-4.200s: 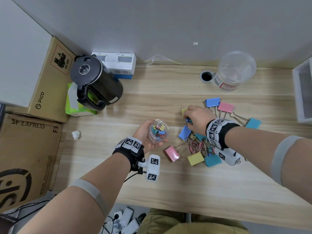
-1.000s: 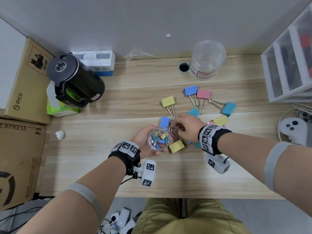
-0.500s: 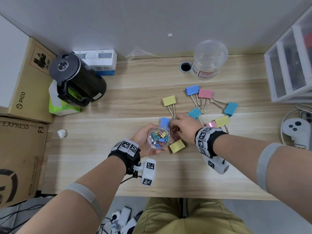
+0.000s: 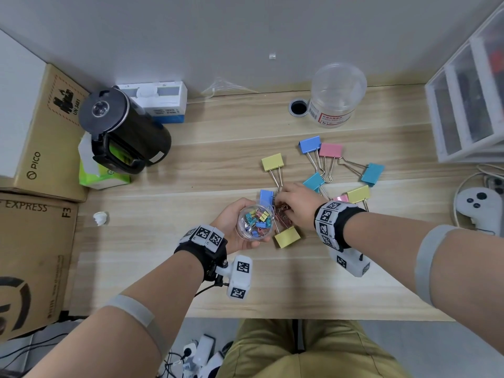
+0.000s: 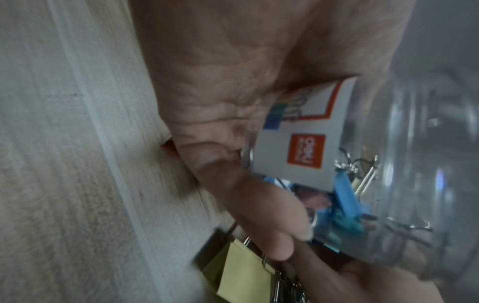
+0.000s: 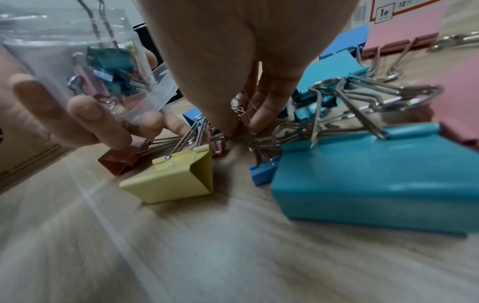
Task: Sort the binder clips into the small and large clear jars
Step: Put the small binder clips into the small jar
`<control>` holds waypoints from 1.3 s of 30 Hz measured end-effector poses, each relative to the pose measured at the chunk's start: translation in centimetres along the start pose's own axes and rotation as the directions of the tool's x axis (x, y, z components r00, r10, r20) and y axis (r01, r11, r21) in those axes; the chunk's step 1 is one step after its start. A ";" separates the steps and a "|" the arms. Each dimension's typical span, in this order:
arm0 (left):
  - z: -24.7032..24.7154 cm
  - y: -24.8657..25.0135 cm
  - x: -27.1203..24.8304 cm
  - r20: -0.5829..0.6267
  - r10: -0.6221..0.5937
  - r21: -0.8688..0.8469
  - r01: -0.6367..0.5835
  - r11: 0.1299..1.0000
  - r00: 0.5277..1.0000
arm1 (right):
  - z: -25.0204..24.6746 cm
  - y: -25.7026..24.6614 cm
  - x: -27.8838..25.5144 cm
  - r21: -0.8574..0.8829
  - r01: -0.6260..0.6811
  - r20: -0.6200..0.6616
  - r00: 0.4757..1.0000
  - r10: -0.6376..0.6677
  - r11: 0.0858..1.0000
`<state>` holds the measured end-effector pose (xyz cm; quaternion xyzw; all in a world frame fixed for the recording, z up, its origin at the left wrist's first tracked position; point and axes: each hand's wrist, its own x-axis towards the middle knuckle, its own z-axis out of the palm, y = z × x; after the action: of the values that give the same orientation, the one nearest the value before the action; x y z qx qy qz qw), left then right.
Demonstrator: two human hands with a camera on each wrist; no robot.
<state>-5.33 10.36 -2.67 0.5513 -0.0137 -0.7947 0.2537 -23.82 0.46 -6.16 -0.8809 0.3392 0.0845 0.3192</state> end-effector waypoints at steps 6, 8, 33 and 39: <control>-0.2 0.2 0.0 0.005 0.008 -0.017 -0.008 1.000 1.000 | -0.3 0.2 0.1 0.123 -0.004 -0.101 0.995 0.016 0.992; -0.2 0.3 0.0 -0.002 0.013 -0.027 -0.013 1.000 1.000 | -0.4 0.3 0.2 0.157 -0.022 -0.131 0.990 0.043 0.987; 0.4 1.2 0.4 -0.127 -0.008 -0.123 -0.008 0.992 0.992 | -6.1 -5.5 0.7 0.786 -0.081 0.037 0.996 0.083 0.613; -0.4 0.7 0.0 -0.122 -0.015 -0.098 0.003 0.995 0.992 | -5.0 -1.0 1.6 0.550 -0.206 -0.120 0.940 0.321 0.809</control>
<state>-4.74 9.88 -2.66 0.5860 0.0433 -0.7602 0.2770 -22.31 -2.97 -2.34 -0.7065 0.4998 -0.0607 0.4974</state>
